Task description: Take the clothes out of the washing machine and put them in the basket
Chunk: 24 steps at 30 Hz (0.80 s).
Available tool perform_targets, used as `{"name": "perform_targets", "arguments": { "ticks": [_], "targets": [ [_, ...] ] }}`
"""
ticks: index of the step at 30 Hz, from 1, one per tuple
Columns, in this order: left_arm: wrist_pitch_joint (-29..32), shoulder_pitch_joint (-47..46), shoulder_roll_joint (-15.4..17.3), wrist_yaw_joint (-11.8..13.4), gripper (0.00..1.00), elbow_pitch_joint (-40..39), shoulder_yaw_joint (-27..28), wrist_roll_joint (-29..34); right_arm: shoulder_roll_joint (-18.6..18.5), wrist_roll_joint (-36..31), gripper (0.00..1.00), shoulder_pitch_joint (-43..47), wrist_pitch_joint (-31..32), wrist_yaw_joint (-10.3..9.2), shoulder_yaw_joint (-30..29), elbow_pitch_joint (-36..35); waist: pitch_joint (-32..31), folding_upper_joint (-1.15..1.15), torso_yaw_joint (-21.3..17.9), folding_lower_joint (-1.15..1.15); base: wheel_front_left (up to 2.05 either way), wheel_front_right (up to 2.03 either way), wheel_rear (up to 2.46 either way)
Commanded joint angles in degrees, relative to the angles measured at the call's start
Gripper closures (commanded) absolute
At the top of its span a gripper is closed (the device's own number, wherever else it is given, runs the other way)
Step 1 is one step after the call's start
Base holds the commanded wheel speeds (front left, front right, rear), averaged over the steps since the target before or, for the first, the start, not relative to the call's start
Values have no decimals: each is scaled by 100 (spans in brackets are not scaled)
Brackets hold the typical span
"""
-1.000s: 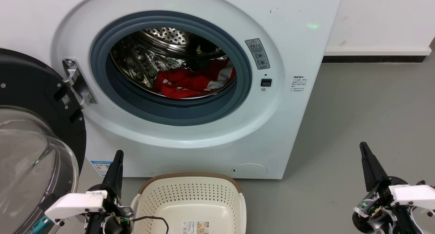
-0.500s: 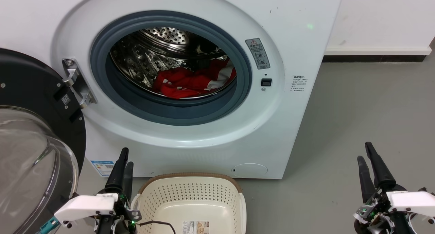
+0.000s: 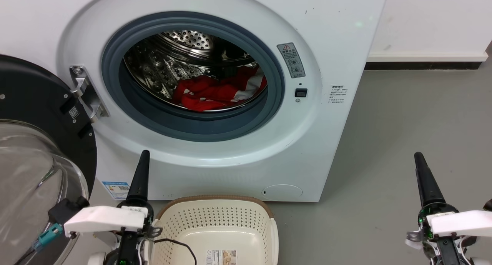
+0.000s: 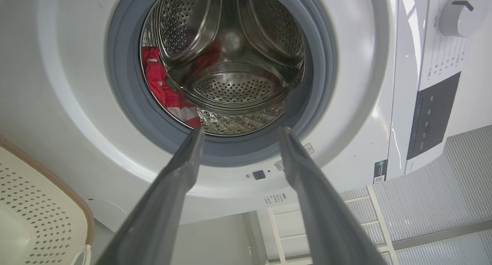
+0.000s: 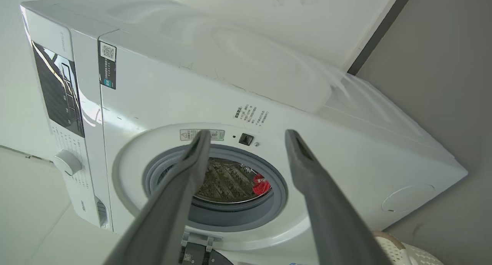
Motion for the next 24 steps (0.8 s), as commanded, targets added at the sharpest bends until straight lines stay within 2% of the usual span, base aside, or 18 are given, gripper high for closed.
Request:
{"name": "perform_targets", "arguments": {
  "ticks": [1,10,24],
  "targets": [
    [-53,-198,18,11,0,-140,-37,221,-3,-251,0,-48,-51,1,17,-163,0,0,1,0,0,0,0],
    [-253,-227,18,157,0,-247,-275,1420,-2,-1543,0,44,-251,1,109,-347,-2,0,12,0,0,0,0],
    [-529,-277,19,316,0,-211,-626,2854,0,-3205,0,134,-529,2,189,-379,14,0,65,0,0,0,0]
  ]
}}
